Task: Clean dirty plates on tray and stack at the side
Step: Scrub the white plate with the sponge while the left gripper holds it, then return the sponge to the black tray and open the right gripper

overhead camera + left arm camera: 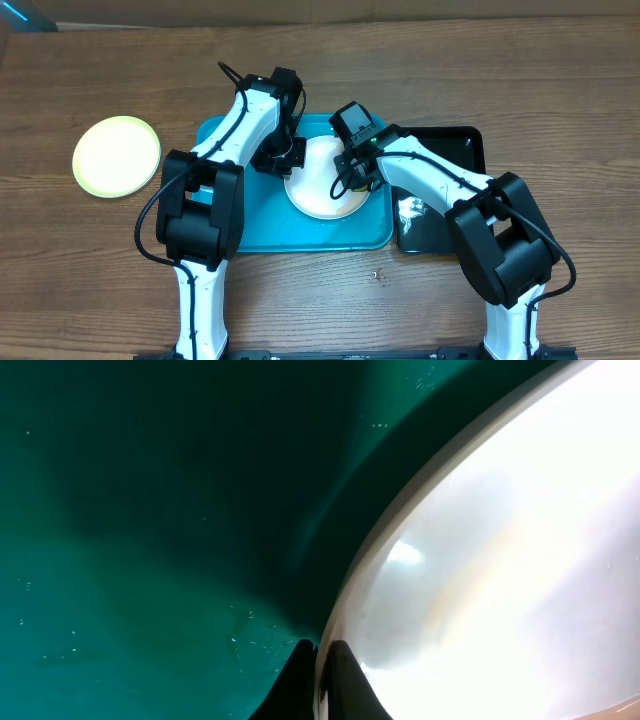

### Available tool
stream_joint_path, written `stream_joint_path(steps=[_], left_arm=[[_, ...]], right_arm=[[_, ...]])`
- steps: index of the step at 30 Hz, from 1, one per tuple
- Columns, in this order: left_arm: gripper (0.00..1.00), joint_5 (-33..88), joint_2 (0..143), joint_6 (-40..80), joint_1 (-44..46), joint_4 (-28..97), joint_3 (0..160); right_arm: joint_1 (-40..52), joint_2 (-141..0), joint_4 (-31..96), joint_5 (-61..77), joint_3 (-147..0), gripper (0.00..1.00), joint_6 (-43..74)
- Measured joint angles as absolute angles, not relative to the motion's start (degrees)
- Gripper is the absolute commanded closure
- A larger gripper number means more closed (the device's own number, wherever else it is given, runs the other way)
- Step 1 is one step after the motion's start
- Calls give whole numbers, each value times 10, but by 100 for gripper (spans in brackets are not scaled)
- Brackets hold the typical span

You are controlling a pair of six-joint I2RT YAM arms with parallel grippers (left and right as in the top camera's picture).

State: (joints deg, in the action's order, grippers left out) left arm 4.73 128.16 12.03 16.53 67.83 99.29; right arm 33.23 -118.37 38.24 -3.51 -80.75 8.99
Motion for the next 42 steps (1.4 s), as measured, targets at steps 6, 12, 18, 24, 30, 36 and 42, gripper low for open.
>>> stream_joint_path(steps=[6, 12, 18, 24, 30, 36, 42], left_arm=[[96, 47, 1282, 120, 165, 678, 993], [96, 47, 1282, 120, 165, 678, 993], [96, 47, 1282, 120, 165, 678, 993], [95, 47, 1282, 120, 165, 678, 993], [92, 47, 1282, 121, 165, 677, 992], [74, 47, 1282, 121, 165, 677, 988], [66, 46, 1282, 121, 165, 672, 986]], right_arm=[[331, -1185, 381, 16, -810, 96, 102], [331, -1186, 379, 61, -810, 96, 116], [324, -1195, 374, 147, -818, 96, 120], [266, -1211, 435, 274, -888, 96, 118], [182, -1196, 533, 328, -974, 96, 88], [114, -1165, 653, 268, -978, 96, 68], [86, -1165, 712, 145, -953, 96, 62]])
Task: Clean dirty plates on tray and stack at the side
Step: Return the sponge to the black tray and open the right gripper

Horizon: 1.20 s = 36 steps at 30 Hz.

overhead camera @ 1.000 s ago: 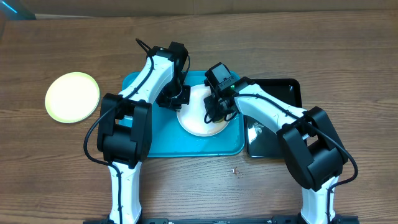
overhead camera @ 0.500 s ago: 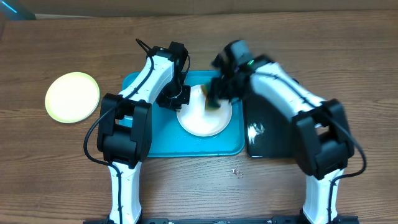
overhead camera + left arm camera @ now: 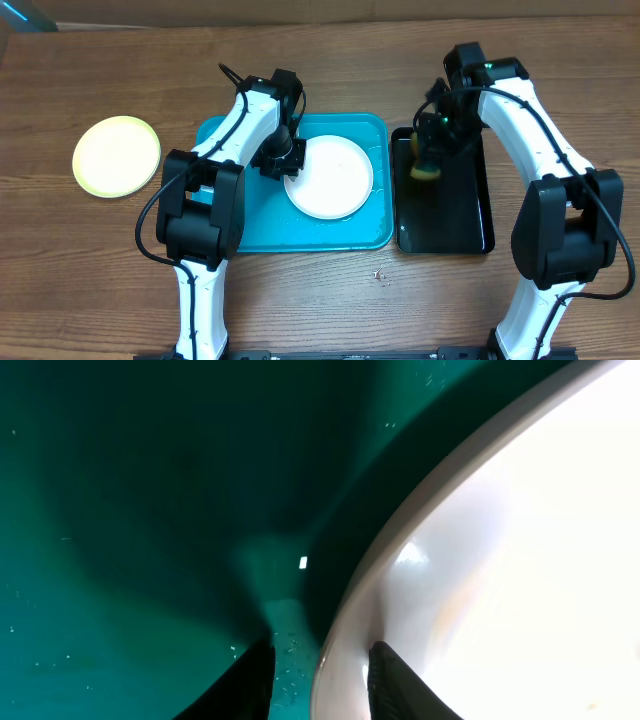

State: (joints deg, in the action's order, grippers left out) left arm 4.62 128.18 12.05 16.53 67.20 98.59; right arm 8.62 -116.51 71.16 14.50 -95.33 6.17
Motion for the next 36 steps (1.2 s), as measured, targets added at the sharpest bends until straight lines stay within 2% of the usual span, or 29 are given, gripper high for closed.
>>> stream_joint_path(steps=[6, 7, 9, 10, 14, 16, 18, 21, 23, 24, 25, 26, 36], left_arm=[[69, 46, 1282, 121, 165, 664, 985], [69, 46, 1282, 121, 165, 663, 985], [69, 46, 1282, 121, 165, 663, 985], [69, 46, 1282, 121, 165, 664, 985], [65, 46, 1282, 121, 165, 663, 985], [65, 46, 1282, 121, 165, 661, 985], [65, 46, 1282, 121, 165, 661, 985], [65, 46, 1282, 121, 165, 661, 985], [68, 46, 1282, 121, 165, 661, 985], [74, 46, 1282, 121, 165, 661, 985], [82, 46, 1282, 123, 165, 661, 985], [96, 46, 1282, 128, 165, 661, 985], [96, 18, 1280, 134, 165, 693, 1004]], right_arm=[[87, -1165, 643, 91, -859, 95, 62], [87, -1165, 620, 84, -833, 89, 62], [87, -1164, 594, 80, -807, 67, 66], [87, -1164, 586, 79, -797, 60, 66], [87, -1164, 592, 76, -795, 48, 73], [86, -1164, 617, 74, -812, 46, 75], [84, -1164, 657, 74, -855, 42, 76], [73, -1164, 700, 75, -938, 31, 75], [54, -1164, 721, 75, -996, 22, 76], [40, -1163, 728, 76, -1020, 6, 75], [26, -1163, 733, 76, -1038, 0, 75], [6, -1161, 734, 75, -1052, 0, 78], [-155, -1159, 747, 71, -1063, 0, 77]])
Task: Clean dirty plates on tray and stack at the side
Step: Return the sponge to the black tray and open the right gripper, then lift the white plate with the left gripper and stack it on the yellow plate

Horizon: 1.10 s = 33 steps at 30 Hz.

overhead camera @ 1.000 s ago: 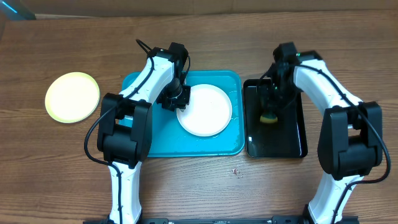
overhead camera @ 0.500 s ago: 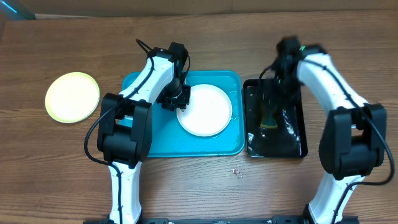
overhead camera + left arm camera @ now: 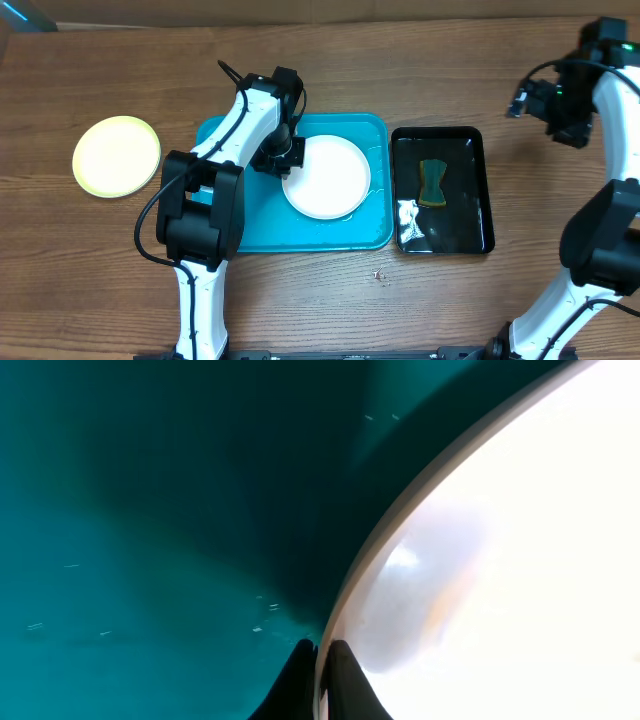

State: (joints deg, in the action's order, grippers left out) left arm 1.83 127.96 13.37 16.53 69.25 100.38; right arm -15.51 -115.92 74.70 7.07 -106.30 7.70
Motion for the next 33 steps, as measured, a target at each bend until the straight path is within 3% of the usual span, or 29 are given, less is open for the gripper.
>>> stream_joint_path(steps=[16, 23, 33], left_arm=[[96, -90, 1181, 136, 201, 711, 1192], [96, -183, 1170, 136, 317, 700, 1226], [96, -426, 1170, 133, 538, 679, 1226]], right_arm=[[-202, -1159, 747, 71, -1063, 0, 77], [-202, -1159, 747, 71, -1063, 0, 77], [-202, -1159, 747, 71, -1063, 0, 77]])
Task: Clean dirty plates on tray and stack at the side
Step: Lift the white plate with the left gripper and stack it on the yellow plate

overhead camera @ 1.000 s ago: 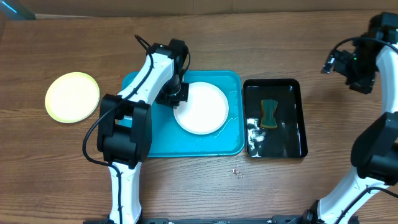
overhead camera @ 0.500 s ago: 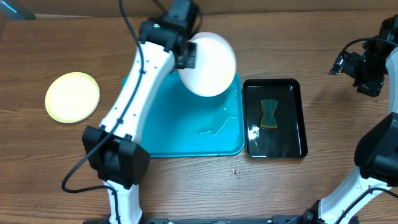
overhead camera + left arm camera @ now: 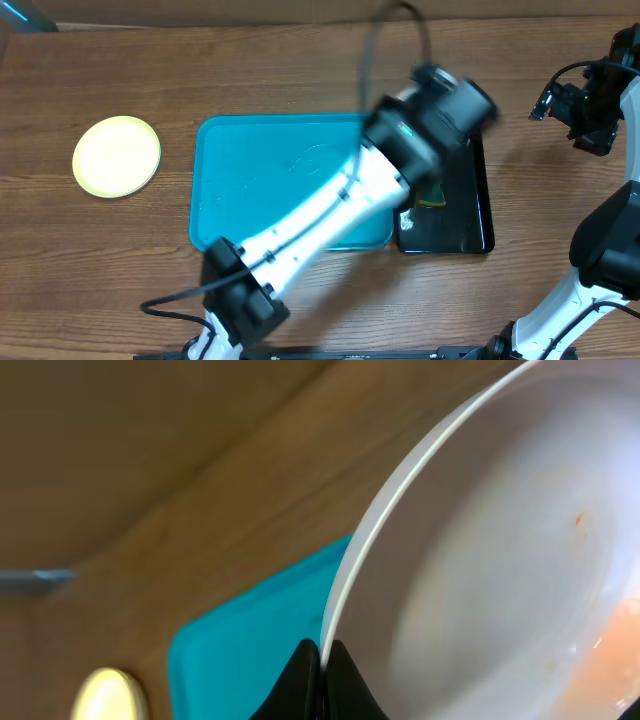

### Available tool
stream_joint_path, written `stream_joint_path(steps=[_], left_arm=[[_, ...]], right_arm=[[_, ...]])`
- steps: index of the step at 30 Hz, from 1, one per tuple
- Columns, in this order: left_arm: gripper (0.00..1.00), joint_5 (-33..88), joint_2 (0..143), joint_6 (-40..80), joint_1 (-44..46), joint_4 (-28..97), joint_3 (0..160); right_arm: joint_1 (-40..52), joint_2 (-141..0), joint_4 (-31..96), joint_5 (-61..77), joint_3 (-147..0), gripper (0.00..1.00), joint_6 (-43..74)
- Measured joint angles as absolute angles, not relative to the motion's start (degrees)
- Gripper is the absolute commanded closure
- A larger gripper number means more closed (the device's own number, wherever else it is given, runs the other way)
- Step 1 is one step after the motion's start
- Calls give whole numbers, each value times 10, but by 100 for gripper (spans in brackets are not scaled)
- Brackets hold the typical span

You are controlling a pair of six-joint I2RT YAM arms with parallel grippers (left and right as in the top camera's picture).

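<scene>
My left gripper point(image 3: 321, 648) is shut on the rim of the white plate point(image 3: 500, 560), held high above the table and tilted. The plate bears a small orange speck point(image 3: 578, 518) and a faint orange smear at its lower right. In the overhead view my left arm point(image 3: 400, 160) is raised and blurred, reaching across the teal tray point(image 3: 250, 170) toward the back right; the white plate does not show there. My right gripper point(image 3: 560, 105) hangs at the far right, away from everything, its jaws too small to read.
A yellow-green plate point(image 3: 116, 156) lies on the wooden table left of the teal tray. A black tray point(image 3: 478, 215) holding water and a sponge point(image 3: 432, 195), partly behind my left arm, stands right of the teal tray.
My left gripper was shut on the white plate's rim down on the teal tray; now it holds the plate high in the air and the tray is bare. The right arm barely moved.
At first my left gripper pinched the plate's rim while the right one worked on the plate. Then the left jaws stood open and the right gripper was over the black tray with the sponge. Later the sponge lay there, the left re-shut, and now the plate is lifted.
</scene>
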State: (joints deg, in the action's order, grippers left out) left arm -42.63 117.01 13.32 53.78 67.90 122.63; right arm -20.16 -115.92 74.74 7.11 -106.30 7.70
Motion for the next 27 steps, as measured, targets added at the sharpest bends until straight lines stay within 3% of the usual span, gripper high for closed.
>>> stream_joint_path(steps=[8, 17, 23, 27], left_arm=[[96, -601, 1170, 131, 648, 676, 1226], [96, -759, 1170, 131, 682, 654, 1226], [96, -764, 1170, 132, 679, 646, 1226], [96, -663, 1170, 134, 656, 647, 1226]], right_arm=[[-202, -1159, 747, 71, -1063, 0, 77], [-202, -1159, 747, 71, -1063, 0, 77], [-202, -1159, 748, 71, -1063, 0, 77], [-202, -1159, 747, 71, -1063, 0, 77]])
